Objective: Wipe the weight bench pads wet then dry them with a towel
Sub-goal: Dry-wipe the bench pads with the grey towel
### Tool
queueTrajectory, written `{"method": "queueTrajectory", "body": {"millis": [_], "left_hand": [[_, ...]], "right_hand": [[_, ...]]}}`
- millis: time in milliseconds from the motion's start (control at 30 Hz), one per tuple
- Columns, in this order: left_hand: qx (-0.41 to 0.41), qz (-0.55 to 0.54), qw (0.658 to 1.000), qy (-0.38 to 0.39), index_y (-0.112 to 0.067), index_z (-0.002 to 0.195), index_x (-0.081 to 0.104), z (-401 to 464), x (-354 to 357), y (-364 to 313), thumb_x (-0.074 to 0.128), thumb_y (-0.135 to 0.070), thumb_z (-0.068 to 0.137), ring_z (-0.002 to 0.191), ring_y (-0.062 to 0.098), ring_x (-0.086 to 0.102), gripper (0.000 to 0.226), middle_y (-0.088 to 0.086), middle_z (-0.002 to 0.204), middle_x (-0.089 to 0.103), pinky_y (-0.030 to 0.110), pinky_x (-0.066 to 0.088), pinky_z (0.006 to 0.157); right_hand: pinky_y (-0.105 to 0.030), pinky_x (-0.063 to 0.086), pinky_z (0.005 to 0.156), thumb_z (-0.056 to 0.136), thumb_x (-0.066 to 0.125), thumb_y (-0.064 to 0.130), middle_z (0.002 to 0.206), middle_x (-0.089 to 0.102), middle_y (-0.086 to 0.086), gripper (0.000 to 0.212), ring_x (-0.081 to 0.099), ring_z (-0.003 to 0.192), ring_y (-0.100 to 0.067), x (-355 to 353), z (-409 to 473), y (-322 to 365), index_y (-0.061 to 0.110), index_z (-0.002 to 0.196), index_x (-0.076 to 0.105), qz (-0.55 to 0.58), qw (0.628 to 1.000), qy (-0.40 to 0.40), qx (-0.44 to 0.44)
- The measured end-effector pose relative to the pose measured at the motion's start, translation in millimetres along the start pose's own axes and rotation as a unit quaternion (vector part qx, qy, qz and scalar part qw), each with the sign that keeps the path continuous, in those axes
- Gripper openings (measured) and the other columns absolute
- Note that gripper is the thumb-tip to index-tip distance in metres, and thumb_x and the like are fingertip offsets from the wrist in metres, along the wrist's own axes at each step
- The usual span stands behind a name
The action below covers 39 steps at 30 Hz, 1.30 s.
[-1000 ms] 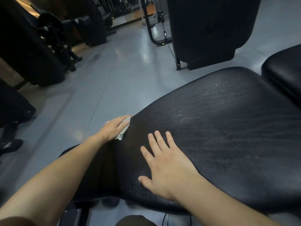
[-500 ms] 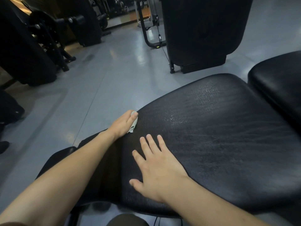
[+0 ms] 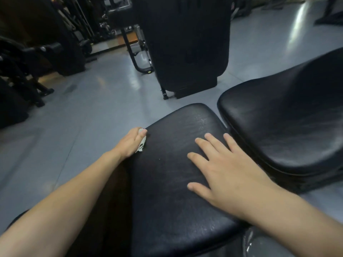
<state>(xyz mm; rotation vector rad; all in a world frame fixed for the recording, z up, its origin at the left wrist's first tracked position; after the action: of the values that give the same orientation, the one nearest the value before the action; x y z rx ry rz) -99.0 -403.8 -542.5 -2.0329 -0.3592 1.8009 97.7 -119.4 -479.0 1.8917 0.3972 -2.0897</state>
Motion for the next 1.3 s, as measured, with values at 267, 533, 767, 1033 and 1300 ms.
{"method": "queueTrajectory", "body": {"millis": [267, 533, 767, 1033, 1300], "left_hand": [[0.070, 0.004, 0.998, 0.006, -0.014, 0.109, 0.052, 23, 8, -107, 0.017, -0.074, 0.089, 0.106, 0.021, 0.048, 0.072, 0.004, 0.117, 0.053, 0.035, 0.036, 0.090], [0.087, 0.048, 0.995, 0.004, -0.019, 0.150, 0.035, 28, 19, -155, 0.023, -0.054, 0.105, 0.142, 0.023, 0.034, 0.059, 0.006, 0.152, 0.036, 0.037, 0.026, 0.111], [0.184, 0.079, 0.979, 0.024, -0.018, 0.161, 0.016, 17, 30, -212, 0.023, -0.052, 0.106, 0.145, 0.019, 0.029, 0.065, 0.004, 0.152, 0.033, 0.034, 0.022, 0.116], [0.253, 0.139, 0.957, 0.034, -0.019, 0.161, 0.000, -30, 40, -233, 0.024, -0.048, 0.107, 0.145, 0.016, 0.029, 0.066, 0.004, 0.156, 0.034, 0.029, 0.022, 0.118], [0.277, 0.125, 0.953, 0.024, -0.020, 0.161, 0.006, -108, 47, -223, 0.025, -0.043, 0.108, 0.148, -0.008, -0.009, 0.061, -0.008, 0.168, -0.002, 0.013, -0.006, 0.120]], "right_hand": [[-0.057, 0.041, 0.109, 0.087, 0.032, 0.061, 0.138, 0.060, -0.012, 0.066, 0.052, 0.134, -0.028, 0, -21, -35, 0.018, 0.121, 0.069, 0.015, 0.999, -0.043, 0.008], [-0.064, 0.028, 0.114, 0.089, 0.025, 0.061, 0.141, 0.058, -0.013, 0.073, 0.047, 0.138, -0.029, -21, -32, -79, 0.015, 0.126, 0.067, -0.017, 0.996, -0.049, 0.067], [-0.063, 0.022, 0.116, 0.089, 0.043, 0.062, 0.150, 0.050, -0.008, 0.067, 0.039, 0.144, -0.028, -24, -52, -105, 0.020, 0.138, 0.059, -0.033, 0.995, -0.065, 0.075], [-0.061, 0.018, 0.119, 0.090, 0.041, 0.067, 0.153, 0.046, -0.010, 0.071, 0.035, 0.146, -0.026, -26, -57, -113, 0.018, 0.140, 0.056, -0.026, 0.992, -0.092, 0.083], [-0.056, 0.004, 0.122, 0.095, 0.031, 0.066, 0.164, 0.024, -0.006, 0.074, 0.014, 0.153, -0.023, -33, -62, -111, 0.021, 0.153, 0.035, -0.002, 0.994, -0.083, 0.076]]}}
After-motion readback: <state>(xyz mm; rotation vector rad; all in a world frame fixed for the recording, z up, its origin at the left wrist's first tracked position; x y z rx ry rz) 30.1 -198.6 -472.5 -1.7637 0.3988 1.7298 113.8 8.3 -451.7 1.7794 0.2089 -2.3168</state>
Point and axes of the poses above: each hand's wrist, its own z-axis towards the middle knuckle, its own x-axis out of the palm, y = z × x, the point moved 2 cm from there along z, towards the middle knuckle
